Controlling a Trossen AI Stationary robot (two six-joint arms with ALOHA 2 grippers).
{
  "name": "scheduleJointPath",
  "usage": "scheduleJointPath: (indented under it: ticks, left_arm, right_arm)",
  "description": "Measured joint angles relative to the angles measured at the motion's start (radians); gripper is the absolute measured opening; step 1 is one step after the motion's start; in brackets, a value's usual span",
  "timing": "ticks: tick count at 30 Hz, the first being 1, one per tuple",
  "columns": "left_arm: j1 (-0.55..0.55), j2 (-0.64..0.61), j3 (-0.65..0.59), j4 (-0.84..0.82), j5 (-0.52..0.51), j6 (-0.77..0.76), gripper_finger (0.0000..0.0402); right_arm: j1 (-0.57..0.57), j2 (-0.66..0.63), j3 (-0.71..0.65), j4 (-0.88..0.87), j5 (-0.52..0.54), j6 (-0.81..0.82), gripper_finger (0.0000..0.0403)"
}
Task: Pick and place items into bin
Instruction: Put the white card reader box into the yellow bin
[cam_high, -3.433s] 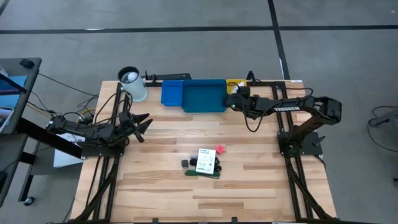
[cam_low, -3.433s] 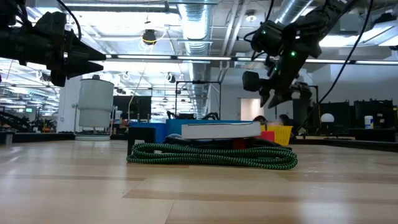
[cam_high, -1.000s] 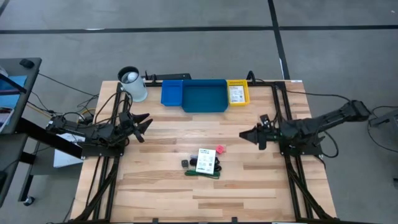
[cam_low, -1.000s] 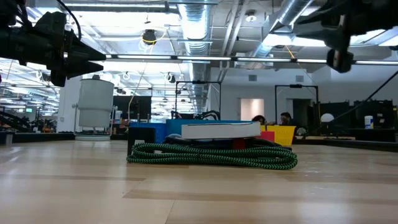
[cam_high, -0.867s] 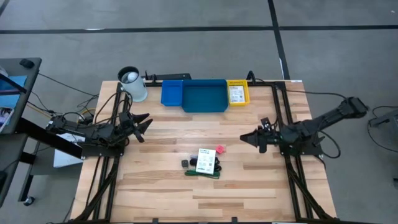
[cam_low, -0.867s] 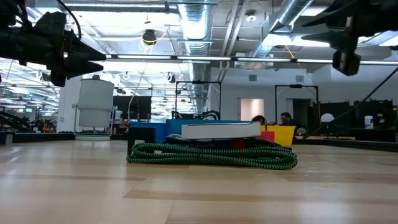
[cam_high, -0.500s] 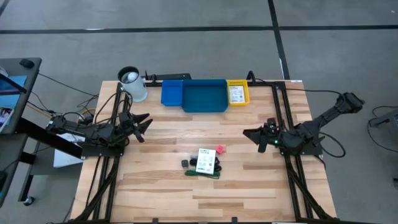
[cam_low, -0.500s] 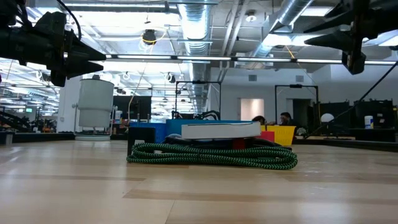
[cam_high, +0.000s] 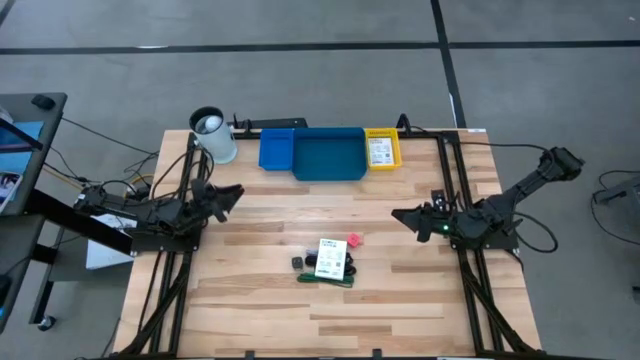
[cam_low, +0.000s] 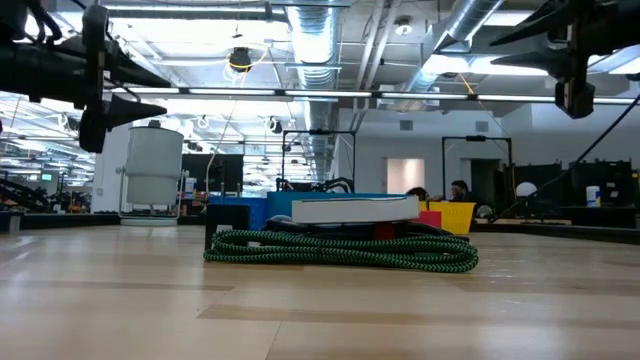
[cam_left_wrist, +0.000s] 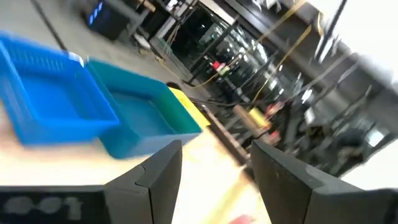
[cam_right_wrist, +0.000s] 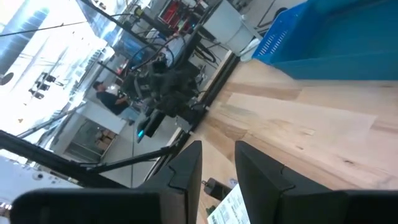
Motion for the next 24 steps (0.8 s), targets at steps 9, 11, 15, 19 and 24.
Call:
scheduleJointPath:
  ticks: [9, 11, 15, 19, 24]
  left_arm:
    - [0.0, 0.0, 0.0, -0.005, 0.0, -0.091, 0.0181]
    - [0.0, 0.0, 0.0, -0.005, 0.0, -0.122, 0.0181]
    - [0.0, 0.0, 0.0, -0.005, 0.009, -0.149, 0.0181]
    - [0.0, 0.0, 0.0, -0.007, 0.013, -0.181, 0.0181]
    - [0.008, 0.001, 0.0, -0.016, 0.108, -0.32, 0.0181]
  right_arm:
    - [-0.04, 0.0, 0.0, 0.0, 0.0, 0.0, 0.0091]
    - [-0.047, 0.0, 0.0, 0.0, 0.0, 0.0, 0.0091]
    - [-0.05, 0.0, 0.0, -0.002, 0.0, -0.001, 0.0091]
    - [-0.05, 0.0, 0.0, -0.007, -0.001, 0.0, 0.0091]
    - [-0.05, 0.0, 0.0, -0.007, -0.001, 0.0, 0.0091]
